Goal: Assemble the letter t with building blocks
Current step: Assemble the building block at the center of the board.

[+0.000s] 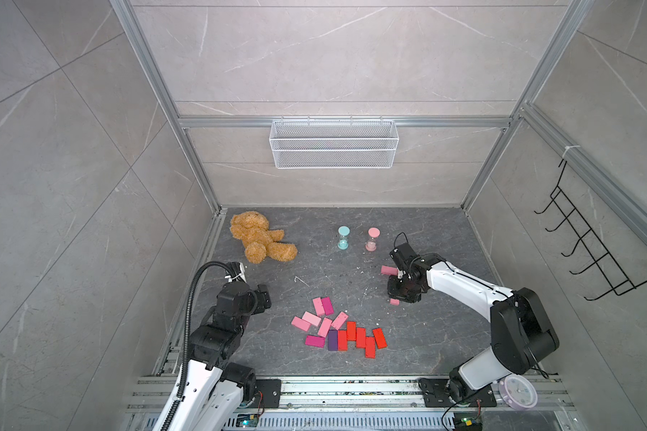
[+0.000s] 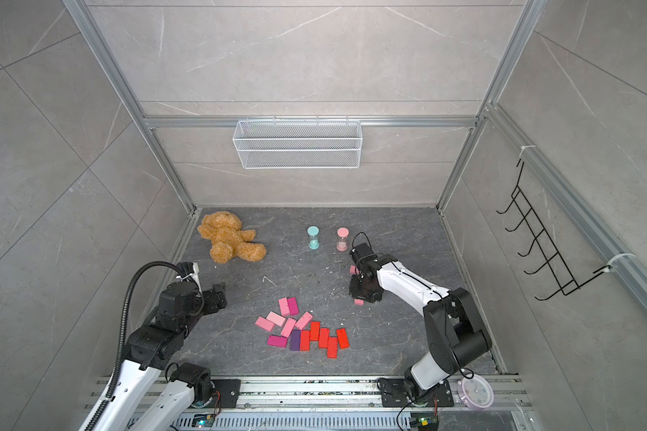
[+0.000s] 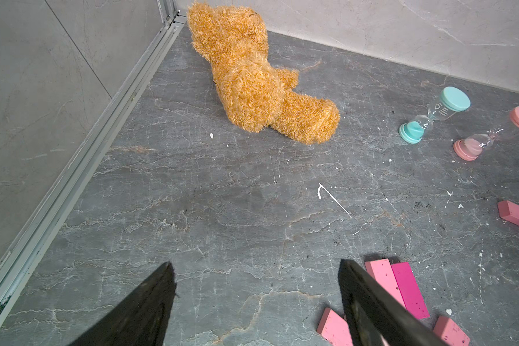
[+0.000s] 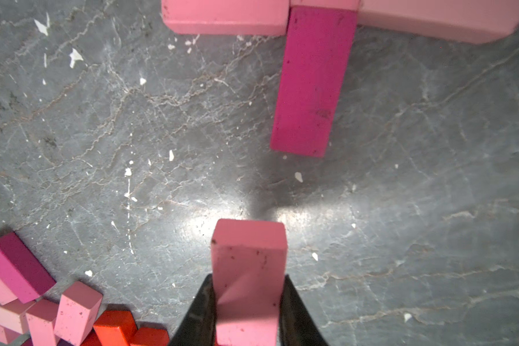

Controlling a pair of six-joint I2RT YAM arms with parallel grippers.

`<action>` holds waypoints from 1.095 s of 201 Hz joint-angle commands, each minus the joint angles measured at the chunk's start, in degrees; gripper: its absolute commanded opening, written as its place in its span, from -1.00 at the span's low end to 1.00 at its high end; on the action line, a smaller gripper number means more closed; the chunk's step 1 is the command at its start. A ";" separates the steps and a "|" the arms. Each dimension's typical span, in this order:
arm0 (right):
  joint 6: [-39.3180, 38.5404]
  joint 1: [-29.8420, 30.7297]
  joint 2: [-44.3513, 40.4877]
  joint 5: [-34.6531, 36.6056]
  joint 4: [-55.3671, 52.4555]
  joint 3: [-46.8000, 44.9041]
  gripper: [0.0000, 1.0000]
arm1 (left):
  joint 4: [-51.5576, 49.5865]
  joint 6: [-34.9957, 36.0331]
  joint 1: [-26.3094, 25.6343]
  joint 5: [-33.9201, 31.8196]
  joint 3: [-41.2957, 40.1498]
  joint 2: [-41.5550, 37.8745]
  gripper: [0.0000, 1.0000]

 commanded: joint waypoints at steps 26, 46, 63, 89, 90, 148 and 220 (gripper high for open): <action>0.62 -1.34 1.51 0.37 0.77 -0.05 -0.49 | 0.02 0.22 -0.13 -0.30 1.54 -0.35 0.76; 0.66 -1.70 2.00 0.62 1.33 -0.32 -0.49 | -0.05 0.29 -0.12 -0.39 1.53 -0.32 0.75; 0.83 -1.96 2.64 0.63 1.83 -0.50 -0.49 | -0.12 0.36 -0.16 -0.39 1.58 -0.36 0.75; 1.15 -2.26 3.74 0.46 2.55 -0.84 -0.49 | -0.14 0.35 -0.17 -0.48 1.55 -0.31 0.75; 1.17 -2.27 3.73 0.46 2.57 -0.84 -0.49 | -0.14 0.34 -0.15 -0.43 1.54 -0.31 0.75; 1.36 -3.15 6.74 0.55 4.49 -1.54 -0.48 | -0.04 0.41 -0.12 -0.48 1.55 -0.16 0.75; 1.80 -4.10 8.92 0.94 6.07 -2.86 -0.44 | -0.07 0.51 -0.15 -0.48 1.58 -0.05 0.75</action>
